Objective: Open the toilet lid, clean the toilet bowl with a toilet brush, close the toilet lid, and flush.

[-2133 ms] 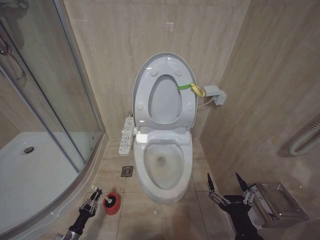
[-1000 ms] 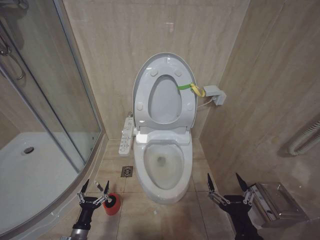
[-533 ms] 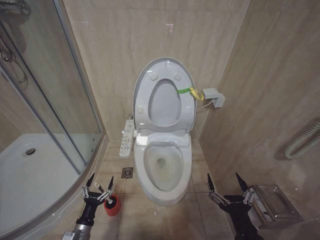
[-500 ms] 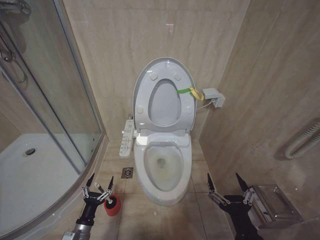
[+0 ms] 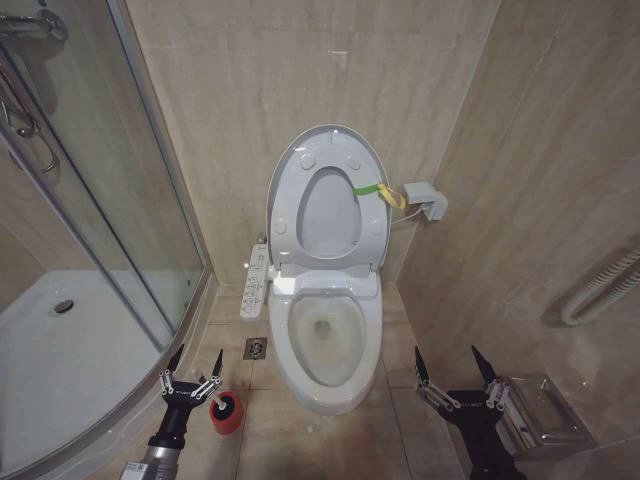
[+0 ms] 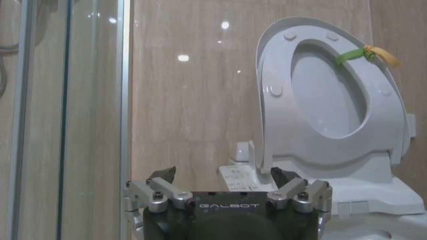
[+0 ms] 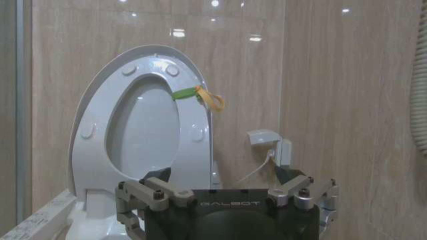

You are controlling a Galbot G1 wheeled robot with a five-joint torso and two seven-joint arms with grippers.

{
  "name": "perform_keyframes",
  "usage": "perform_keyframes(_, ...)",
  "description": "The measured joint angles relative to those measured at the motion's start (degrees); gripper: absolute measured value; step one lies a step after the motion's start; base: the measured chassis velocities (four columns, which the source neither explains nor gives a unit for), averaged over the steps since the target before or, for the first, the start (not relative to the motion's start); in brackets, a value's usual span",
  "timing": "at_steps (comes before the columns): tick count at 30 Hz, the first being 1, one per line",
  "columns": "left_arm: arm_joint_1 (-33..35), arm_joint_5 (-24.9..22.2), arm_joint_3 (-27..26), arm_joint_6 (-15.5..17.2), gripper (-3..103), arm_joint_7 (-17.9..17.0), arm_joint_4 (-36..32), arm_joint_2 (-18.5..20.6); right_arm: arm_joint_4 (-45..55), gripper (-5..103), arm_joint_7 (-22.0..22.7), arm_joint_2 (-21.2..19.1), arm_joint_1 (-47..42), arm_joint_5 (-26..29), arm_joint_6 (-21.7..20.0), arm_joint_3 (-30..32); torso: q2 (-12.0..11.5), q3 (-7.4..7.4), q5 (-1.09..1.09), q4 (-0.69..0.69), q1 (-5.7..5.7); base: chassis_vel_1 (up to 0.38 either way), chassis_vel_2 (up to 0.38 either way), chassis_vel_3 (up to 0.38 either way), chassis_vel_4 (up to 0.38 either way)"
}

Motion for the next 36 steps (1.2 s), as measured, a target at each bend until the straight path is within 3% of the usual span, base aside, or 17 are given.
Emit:
perform_keyframes(23,0.8,0.4,-0.2,0.2,98,0.0,-1.3,-0.2,0.0,100,0.0,0.0,0.0,0.0,0.0,0.0,5.8,3.45,0.00,0.00,2.33,0.000,0.000,0.000,0.000)
perform_keyframes(36,3.1,-0.1,0.9,3.7,98,-7.8,-6.4,0.0,0.0,100,0.0,0.0,0.0,0.0,0.0,0.0,7.1,4.19,0.00,0.00,2.88,0.000,0.000,0.000,0.000)
